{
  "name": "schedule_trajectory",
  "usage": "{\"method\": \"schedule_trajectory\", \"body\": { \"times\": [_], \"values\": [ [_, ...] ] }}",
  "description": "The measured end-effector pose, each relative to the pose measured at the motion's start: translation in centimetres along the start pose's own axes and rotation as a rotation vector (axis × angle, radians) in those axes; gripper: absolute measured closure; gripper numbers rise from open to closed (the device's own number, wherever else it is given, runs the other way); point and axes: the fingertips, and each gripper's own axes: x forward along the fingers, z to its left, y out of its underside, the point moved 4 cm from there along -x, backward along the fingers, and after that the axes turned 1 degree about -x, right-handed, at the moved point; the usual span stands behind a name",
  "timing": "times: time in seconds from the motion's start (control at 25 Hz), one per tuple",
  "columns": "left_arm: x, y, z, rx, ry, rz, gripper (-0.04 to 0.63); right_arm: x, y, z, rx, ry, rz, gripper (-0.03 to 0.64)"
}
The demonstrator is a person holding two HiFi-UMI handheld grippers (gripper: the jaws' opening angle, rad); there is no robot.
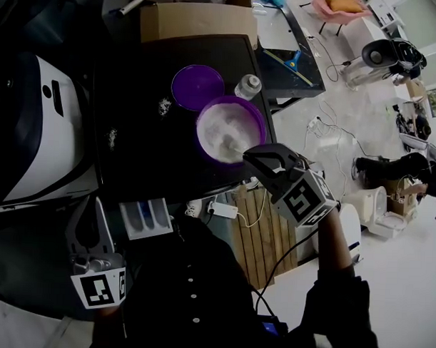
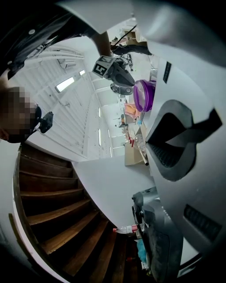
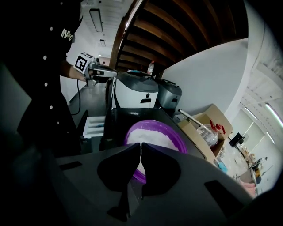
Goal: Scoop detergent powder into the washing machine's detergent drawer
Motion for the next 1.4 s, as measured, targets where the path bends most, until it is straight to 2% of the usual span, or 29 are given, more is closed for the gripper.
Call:
{"method": "schedule_trajectory", "body": {
  "times": [0.28,0.36,0.48,0.84,1.0,1.2,1.4],
  "values": [
    [0.4,0.1,0.4,-0.002,-0.005,0.008,0.581,0.5,-0.7,-1.2,0.141,0.011,-0.022,0.584],
    [0.4,0.3,0.4,-0.003,-0.008,0.014,0.581,0.6,-0.6,-1.5,0.248,-0.002,-0.039,0.584],
    [0.6,0.3,0.5,-0.005,-0.010,0.011,0.581,0.5,0.2,-2.0,0.481,-0.022,-0.072,0.584],
    [0.9,0.2,0.2,-0.004,-0.006,0.011,0.581,0.0,2.8,-2.8,1.024,0.009,-0.193,0.586],
    [0.8,-0.1,-0.1,0.011,-0.002,0.010,0.581,-0.4,3.4,-3.0,1.171,0.031,-0.254,0.586],
    [0.5,-0.2,-0.1,0.011,-0.016,-0.001,0.581,-0.6,3.7,-3.2,1.319,0.041,-0.382,0.586],
    [0.0,-0.9,0.1,0.012,-0.039,-0.015,0.581,-0.7,4.0,-3.5,1.468,0.008,-0.524,0.586]
  ]
}}
